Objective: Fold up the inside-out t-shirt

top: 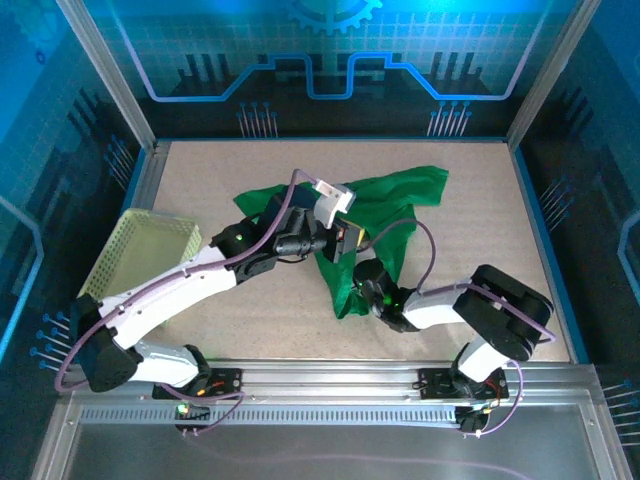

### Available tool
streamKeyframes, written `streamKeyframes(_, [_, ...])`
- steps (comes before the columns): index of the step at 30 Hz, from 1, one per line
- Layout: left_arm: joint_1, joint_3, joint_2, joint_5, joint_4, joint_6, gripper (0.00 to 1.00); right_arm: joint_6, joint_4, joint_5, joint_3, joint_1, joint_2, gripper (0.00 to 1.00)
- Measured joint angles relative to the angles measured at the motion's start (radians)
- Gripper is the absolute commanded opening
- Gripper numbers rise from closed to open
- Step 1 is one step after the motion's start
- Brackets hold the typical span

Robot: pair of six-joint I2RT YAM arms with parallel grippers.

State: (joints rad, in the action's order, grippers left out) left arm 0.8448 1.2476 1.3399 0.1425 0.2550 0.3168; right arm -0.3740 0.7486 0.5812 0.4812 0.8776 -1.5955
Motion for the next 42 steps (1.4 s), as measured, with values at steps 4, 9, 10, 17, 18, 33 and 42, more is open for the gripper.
streamKeyframes(4, [0.021,0.005,-0.005,0.013,-0.004,0.003,0.00,-0.021,-0.010,-0.028,0.066,-0.017,-0.053,0.72])
streamKeyframes(9, [0.037,0.014,-0.008,0.016,-0.006,0.001,0.00,-0.083,-0.037,-0.097,0.098,-0.092,-0.081,0.72])
streamKeyframes(10, [0.037,0.014,-0.010,0.016,-0.005,-0.002,0.00,-0.102,-0.040,-0.120,0.098,-0.111,-0.081,0.72])
streamKeyframes(17, [0.037,0.006,-0.059,0.009,0.001,-0.018,0.00,-0.190,-0.031,-0.247,0.080,-0.173,-0.079,0.72])
streamKeyframes(18, [0.037,0.006,-0.062,0.010,0.001,-0.021,0.00,-0.201,-0.033,-0.258,0.079,-0.174,-0.078,0.72])
streamKeyframes(33, [0.076,0.119,0.083,0.031,0.003,0.004,0.00,-0.350,-0.331,0.092,0.277,-0.044,-0.045,0.76])
streamKeyframes(42, [0.081,0.137,0.095,0.031,0.000,0.025,0.00,-0.420,-0.409,0.078,0.332,-0.104,-0.130,0.74])
